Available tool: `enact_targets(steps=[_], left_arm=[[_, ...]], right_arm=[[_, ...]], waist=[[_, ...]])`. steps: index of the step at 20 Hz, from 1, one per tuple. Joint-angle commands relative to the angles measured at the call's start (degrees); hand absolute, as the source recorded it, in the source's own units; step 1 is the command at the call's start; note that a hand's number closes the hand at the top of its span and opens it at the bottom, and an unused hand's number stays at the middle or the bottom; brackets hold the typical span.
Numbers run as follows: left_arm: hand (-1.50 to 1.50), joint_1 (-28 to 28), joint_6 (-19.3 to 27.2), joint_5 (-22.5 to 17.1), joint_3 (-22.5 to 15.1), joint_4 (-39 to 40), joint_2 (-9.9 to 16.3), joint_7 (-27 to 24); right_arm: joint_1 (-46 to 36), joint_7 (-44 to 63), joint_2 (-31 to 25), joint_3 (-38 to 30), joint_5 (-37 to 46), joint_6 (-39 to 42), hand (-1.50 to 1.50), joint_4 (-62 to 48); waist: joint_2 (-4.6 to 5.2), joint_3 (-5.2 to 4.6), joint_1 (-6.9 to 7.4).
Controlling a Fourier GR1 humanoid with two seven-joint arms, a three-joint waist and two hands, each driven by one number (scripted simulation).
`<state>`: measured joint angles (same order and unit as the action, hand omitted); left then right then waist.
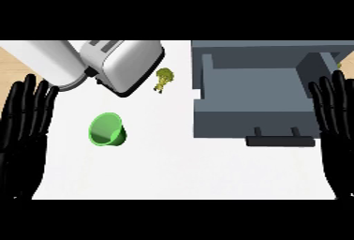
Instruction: Pick up the cup, place it into the drawer and close the drawer
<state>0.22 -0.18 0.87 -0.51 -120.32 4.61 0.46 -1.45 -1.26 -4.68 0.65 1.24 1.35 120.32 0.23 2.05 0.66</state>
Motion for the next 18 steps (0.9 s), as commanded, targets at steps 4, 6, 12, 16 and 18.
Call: enact_targets(steps=[4, 6, 12, 16, 18], left_arm=[[-1.50, -3.3, 3.3, 4.3, 0.9, -0.5, 0.0, 3.6], [-1.50, 1.6, 2.9, 3.1, 2.1, 0.2, -1.0, -0.7], [-1.50, 0.4, 7.8, -8.3, 7.7, 9.9, -4.5, 1.4], [-1.50, -4.8, 9.3, -7.0, 8.2, 18.0, -3.9, -0.8], [-1.50, -1.3, 6.4, -9.3, 11.1, 20.8, -2.4, -3.7]], right_arm=[[-1.1, 4.0, 0.1, -0.4, -0.1, -0.7, -1.50, 2.5], [3.1, -2.1, 1.4, 1.4, 1.1, 0.3, -1.50, 0.9], [-0.4, 6.5, -3.6, -1.6, -6.9, 7.0, -1.50, -2.8], [-3.6, 5.6, -2.4, -1.2, -5.0, 6.4, -1.50, -7.6], [-4.3, 2.2, -3.3, -2.9, -5.8, 7.9, -1.50, -11.7]], waist=[[-0.29, -2.05, -0.78], [-0.28, -2.06, -0.67], [-0.22, -2.07, -0.70], [-0.20, -2.05, -0.71], [-0.17, -2.05, -0.58]])
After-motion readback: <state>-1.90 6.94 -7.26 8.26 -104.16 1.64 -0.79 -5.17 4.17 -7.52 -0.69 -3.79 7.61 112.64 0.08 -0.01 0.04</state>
